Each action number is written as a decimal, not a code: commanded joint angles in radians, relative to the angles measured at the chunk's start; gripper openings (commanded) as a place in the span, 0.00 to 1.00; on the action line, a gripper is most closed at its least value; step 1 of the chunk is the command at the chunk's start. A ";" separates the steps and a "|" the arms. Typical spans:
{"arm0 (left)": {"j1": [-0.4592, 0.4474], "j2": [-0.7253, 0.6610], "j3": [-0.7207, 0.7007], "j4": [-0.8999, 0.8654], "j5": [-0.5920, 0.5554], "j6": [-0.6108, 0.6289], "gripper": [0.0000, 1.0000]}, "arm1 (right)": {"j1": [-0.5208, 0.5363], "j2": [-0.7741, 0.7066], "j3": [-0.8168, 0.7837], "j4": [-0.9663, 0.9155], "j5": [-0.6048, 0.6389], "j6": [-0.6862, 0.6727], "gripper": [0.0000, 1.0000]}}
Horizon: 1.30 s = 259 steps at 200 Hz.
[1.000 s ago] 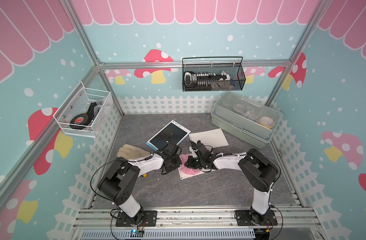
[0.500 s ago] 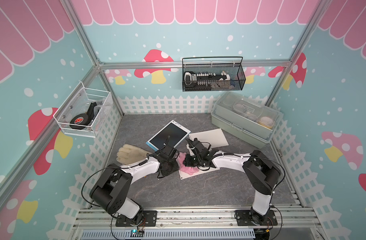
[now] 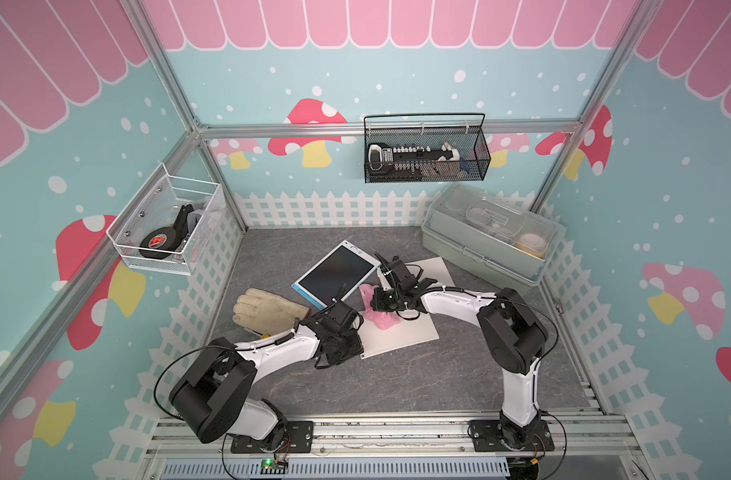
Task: Wipe the drawing tablet
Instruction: Wipe the dirt from the drawing tablet.
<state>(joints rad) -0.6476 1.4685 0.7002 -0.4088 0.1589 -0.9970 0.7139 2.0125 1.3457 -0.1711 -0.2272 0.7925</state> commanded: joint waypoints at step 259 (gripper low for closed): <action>0.051 0.130 0.297 -0.219 -0.064 0.017 0.44 | -0.108 -0.424 -0.432 0.132 0.125 0.101 0.00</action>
<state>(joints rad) -0.6353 1.5242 0.9096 -0.5663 0.1005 -0.9947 0.5919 1.6772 1.0554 -0.0223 -0.2611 0.8783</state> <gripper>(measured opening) 0.429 0.064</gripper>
